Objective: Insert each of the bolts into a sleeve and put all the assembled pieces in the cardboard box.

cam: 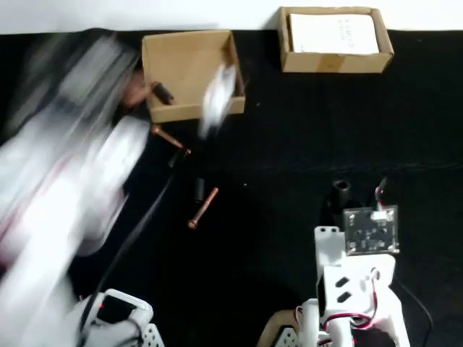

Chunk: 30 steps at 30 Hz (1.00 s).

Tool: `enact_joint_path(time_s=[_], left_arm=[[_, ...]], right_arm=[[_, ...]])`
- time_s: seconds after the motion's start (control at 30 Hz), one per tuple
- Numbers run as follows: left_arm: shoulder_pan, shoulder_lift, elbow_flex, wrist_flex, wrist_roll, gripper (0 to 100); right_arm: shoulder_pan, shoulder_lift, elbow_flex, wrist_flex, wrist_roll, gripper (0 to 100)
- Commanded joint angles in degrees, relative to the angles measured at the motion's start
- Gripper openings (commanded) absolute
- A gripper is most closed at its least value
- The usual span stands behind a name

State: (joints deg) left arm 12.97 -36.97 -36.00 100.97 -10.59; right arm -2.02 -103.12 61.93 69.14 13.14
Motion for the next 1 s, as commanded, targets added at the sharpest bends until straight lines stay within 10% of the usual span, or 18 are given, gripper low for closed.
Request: enact_joint_path(time_s=[0.0, 0.47, 0.97], left_arm=[[0.5, -11.1, 8.6, -0.5, 0.4, 1], [7.1, -21.8, 43.9, -26.1, 20.7, 1], [20.2, -2.5, 39.4, -34.7, 24.5, 1]], right_arm=[[-4.5, -0.5, 4.9, -6.6, -0.2, 0.8], [-25.6, -0.5, 30.5, -51.4, -13.4, 0.8], [-29.2, -0.5, 34.4, -54.1, -13.5, 0.8]])
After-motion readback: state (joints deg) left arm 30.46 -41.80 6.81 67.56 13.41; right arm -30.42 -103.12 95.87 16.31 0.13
